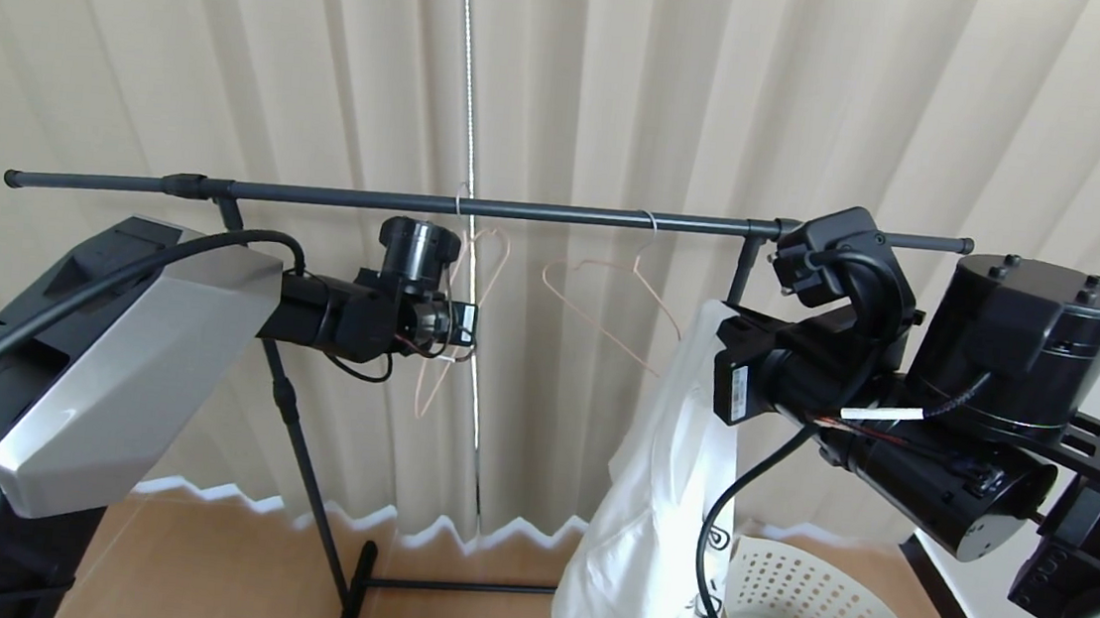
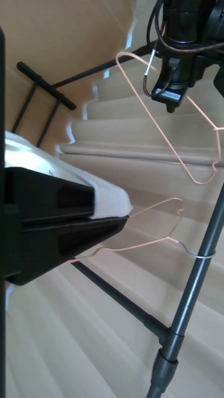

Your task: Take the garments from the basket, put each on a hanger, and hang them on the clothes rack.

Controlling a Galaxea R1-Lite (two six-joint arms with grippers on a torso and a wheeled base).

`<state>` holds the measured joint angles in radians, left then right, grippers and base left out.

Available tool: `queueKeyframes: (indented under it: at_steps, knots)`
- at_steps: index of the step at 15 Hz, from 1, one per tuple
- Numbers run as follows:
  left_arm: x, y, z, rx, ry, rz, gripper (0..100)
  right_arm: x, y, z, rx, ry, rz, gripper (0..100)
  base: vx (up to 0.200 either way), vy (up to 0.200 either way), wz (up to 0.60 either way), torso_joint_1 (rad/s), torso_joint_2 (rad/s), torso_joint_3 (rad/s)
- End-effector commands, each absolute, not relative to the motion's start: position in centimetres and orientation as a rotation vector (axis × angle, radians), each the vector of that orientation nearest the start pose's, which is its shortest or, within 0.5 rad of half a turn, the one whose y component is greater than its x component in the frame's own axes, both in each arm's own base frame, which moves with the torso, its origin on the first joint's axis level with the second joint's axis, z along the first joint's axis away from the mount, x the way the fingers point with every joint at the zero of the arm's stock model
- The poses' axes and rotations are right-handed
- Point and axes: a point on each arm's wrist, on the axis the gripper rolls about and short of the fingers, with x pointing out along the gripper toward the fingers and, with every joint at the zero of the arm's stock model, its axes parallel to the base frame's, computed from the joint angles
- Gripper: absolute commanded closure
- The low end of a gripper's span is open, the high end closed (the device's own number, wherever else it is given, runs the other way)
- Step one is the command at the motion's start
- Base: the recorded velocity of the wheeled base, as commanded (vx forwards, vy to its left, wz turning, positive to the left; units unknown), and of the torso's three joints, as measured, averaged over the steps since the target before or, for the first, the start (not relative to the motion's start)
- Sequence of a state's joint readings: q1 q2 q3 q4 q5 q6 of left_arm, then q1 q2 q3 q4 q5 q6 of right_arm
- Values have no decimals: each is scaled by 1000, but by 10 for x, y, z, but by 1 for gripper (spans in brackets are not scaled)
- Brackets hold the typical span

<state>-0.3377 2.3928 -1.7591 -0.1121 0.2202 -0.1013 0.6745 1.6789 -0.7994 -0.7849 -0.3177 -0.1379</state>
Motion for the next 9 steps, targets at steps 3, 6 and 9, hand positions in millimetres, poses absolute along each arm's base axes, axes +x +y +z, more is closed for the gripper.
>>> queueKeyframes:
  at_steps: [3, 6, 9]
  knots:
    - [460, -159, 125, 37, 487, -93, 100, 240, 183, 204, -179, 54, 362, 100, 0, 0, 0, 0, 0, 0]
    - [454, -156, 129, 41, 493, -93, 100, 239, 183, 205, -178, 51, 362, 100, 0, 0, 0, 0, 0, 0]
    - [442, -153, 134, 45, 506, -94, 100, 239, 182, 206, -175, 46, 362, 100, 0, 0, 0, 0, 0, 0]
